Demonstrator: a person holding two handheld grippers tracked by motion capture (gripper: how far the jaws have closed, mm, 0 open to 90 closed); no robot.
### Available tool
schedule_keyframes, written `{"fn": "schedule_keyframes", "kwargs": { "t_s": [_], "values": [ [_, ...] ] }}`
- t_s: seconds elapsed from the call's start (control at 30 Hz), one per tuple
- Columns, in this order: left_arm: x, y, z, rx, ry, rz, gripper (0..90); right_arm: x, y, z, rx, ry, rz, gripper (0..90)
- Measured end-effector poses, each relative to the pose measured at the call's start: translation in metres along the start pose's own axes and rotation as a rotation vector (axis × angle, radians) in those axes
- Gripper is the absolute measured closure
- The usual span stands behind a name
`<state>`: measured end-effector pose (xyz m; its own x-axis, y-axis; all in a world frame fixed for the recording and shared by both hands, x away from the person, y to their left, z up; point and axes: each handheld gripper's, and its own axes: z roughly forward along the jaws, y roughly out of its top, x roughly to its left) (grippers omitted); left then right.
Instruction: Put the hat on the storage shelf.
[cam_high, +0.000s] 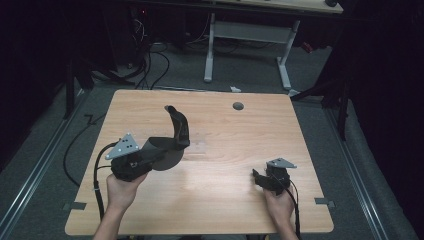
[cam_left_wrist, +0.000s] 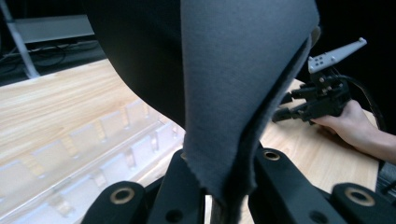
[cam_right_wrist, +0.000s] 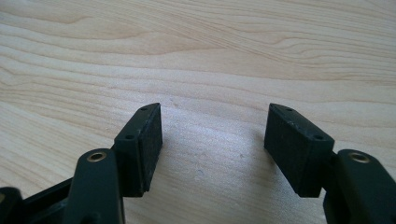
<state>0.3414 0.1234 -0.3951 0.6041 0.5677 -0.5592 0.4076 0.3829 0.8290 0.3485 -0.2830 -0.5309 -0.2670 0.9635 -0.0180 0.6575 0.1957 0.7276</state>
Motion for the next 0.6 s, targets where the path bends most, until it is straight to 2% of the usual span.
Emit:
{"fn": "schedule_keyframes", "kwargs": {
  "t_s": [0.17, 0.4, 0.6],
  "values": [
    [0.010, 0.010, -0.005, -0.028, 0.026, -0.018, 86.1, 0.000, 0.000, 0.000, 0.001, 0.000, 0.003, 37.2],
    [0.022, 0.024, -0.011, -0.059, 0.067, -0.009, 86.1, 0.000, 0.000, 0.000, 0.001, 0.001, 0.001, 36.8],
    [0.036, 0.038, -0.017, -0.107, 0.110, -0.012, 86.1, 0.000, 0.000, 0.000, 0.001, 0.002, -0.001, 36.4]
  ]
}}
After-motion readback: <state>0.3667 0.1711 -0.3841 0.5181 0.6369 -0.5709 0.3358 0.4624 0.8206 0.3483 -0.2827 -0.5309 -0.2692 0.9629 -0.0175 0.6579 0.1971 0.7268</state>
